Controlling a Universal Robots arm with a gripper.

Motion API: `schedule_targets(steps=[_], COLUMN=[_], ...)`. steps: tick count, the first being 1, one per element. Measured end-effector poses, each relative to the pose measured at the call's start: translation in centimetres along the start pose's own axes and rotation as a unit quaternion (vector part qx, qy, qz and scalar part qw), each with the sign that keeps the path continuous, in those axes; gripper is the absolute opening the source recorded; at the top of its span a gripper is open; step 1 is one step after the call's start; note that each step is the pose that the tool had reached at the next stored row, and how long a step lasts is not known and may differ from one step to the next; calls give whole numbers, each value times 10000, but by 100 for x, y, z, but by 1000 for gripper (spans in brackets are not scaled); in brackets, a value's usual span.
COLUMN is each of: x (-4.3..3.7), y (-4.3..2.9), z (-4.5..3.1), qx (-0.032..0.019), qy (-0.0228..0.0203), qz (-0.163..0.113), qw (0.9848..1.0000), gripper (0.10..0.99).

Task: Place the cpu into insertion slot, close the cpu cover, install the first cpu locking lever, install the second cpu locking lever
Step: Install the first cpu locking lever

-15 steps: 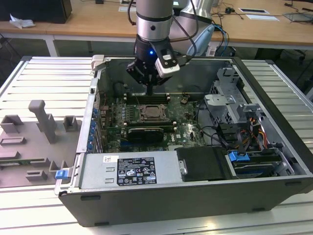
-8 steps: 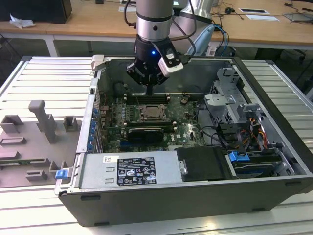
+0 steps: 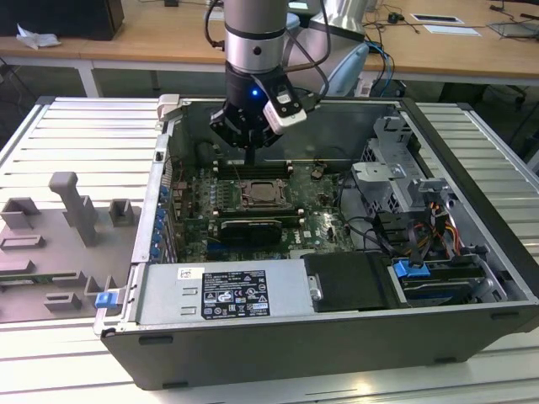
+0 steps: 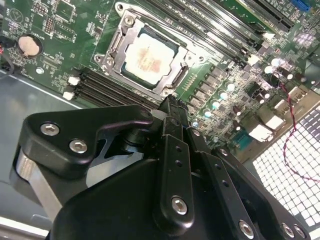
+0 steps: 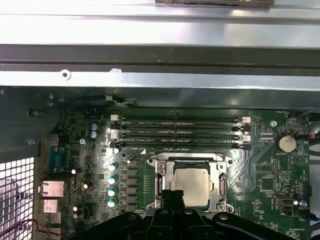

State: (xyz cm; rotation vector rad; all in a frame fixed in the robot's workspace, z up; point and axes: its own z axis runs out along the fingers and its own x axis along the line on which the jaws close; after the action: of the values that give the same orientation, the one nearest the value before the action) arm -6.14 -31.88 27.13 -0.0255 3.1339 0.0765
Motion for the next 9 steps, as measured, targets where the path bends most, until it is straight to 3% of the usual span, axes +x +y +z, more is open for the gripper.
schedule_targets(steps=[6,9], x=[103,191], y=[1,1], z=[28,36], qx=[0,0], qy=[-19,-18], qz=[-7,-7], qw=[10000,10000], gripper=[106,106])
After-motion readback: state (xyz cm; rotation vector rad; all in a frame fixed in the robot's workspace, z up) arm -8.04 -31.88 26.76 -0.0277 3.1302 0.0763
